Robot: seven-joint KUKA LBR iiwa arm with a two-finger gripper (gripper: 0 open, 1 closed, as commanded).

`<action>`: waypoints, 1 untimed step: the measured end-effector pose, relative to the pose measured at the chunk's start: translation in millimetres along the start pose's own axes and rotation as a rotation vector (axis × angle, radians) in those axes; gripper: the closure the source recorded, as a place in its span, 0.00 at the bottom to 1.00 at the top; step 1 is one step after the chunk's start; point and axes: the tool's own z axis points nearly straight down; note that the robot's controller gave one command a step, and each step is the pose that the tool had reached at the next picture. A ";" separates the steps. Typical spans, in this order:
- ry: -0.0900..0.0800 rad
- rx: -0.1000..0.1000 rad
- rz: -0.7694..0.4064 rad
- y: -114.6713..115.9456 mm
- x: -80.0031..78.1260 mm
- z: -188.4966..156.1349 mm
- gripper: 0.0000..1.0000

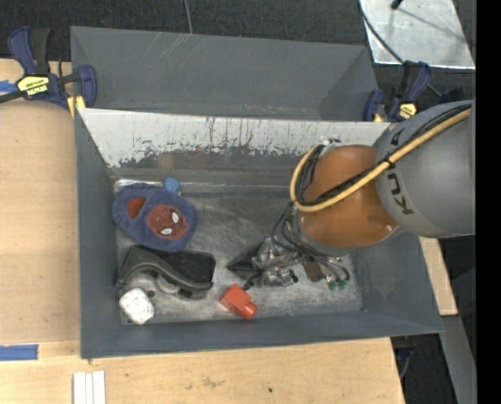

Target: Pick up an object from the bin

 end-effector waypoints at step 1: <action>0.021 -0.005 -0.218 -8.6 -14.3 -171.0 1.00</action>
Offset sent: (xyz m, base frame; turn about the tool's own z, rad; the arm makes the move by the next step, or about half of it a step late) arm 0.0076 -0.0049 0.1671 -0.2190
